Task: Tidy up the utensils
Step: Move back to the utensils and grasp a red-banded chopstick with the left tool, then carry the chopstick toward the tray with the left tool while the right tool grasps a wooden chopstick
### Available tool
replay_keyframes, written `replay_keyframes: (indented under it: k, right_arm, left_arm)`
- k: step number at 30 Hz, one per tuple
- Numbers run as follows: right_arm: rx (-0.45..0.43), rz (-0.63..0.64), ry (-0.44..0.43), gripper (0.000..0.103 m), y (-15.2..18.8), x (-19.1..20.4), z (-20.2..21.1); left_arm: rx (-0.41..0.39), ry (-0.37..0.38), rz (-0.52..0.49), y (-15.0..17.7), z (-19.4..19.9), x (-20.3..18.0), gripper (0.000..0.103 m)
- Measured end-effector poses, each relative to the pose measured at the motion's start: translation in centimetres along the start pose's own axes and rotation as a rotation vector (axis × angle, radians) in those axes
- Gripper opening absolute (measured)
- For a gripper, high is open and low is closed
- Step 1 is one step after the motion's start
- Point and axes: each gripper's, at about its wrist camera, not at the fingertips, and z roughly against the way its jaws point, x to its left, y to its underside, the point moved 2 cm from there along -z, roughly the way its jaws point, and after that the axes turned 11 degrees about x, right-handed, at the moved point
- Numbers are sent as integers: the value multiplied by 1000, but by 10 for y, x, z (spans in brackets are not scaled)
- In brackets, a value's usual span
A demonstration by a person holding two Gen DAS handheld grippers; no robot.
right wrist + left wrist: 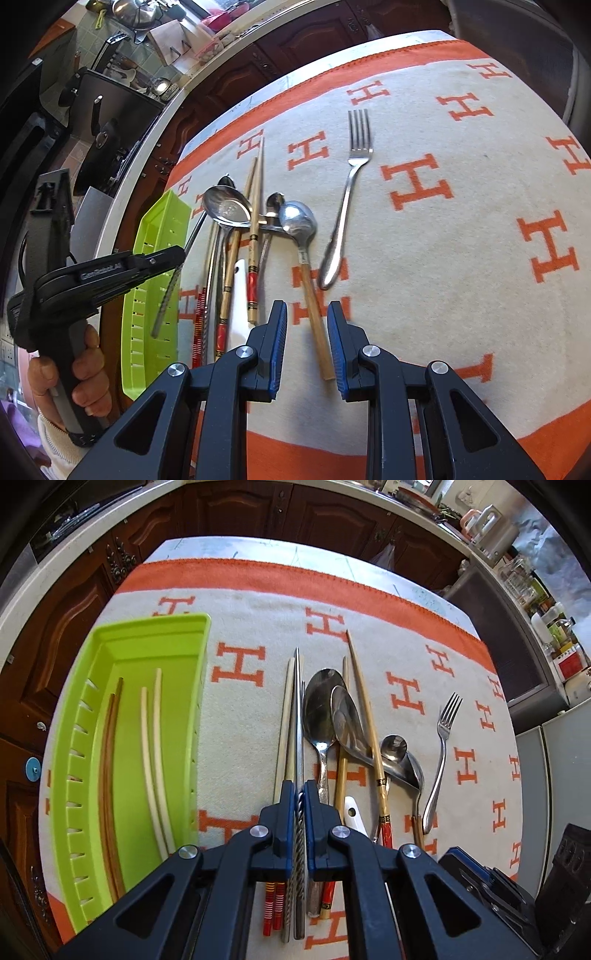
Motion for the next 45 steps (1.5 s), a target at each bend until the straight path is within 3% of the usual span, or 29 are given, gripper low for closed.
replay_keyframes:
  k: [12, 23, 36, 45]
  right_arm:
    - [23, 81, 10, 23, -6, 26, -12]
    - [18, 89, -5, 23, -14, 29, -11]
    - [22, 90, -4, 23, -16, 26, -13]
    - [26, 110, 0, 23, -18, 33, -16]
  left_arm:
    - [54, -82, 14, 6, -33, 10, 0]
    - [86, 2, 58, -11, -28, 30, 0]
    - [126, -41, 8, -23, -45, 13, 4]
    - [103, -83, -17, -25, -47, 1, 5]
